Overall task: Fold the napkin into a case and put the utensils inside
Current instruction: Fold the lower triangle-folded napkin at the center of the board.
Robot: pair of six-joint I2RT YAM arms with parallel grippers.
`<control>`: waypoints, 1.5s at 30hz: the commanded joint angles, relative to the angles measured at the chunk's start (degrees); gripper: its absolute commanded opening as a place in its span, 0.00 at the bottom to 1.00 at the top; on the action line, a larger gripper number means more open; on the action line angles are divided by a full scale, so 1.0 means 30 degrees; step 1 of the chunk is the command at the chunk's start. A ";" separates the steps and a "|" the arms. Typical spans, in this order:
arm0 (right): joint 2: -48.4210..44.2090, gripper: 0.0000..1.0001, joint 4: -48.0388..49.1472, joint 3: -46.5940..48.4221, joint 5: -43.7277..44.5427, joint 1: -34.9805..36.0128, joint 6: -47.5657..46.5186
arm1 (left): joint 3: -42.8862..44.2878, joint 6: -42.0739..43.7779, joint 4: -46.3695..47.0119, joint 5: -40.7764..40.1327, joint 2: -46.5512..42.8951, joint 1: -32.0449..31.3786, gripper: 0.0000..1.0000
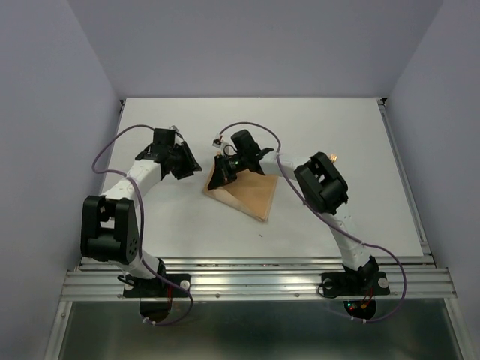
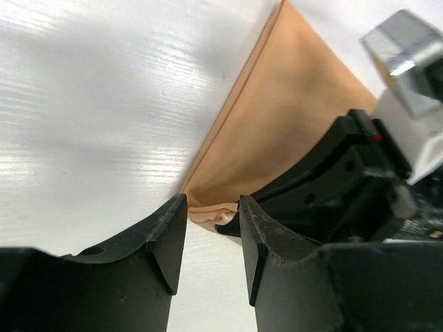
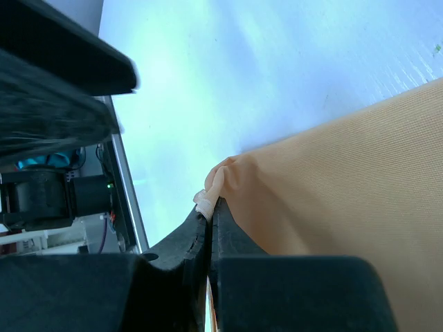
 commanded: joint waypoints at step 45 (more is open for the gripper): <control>0.2446 0.03 0.1223 0.2337 -0.3557 -0.1216 0.5032 | -0.7974 -0.1581 0.9177 0.1523 -0.1681 -0.1396 0.49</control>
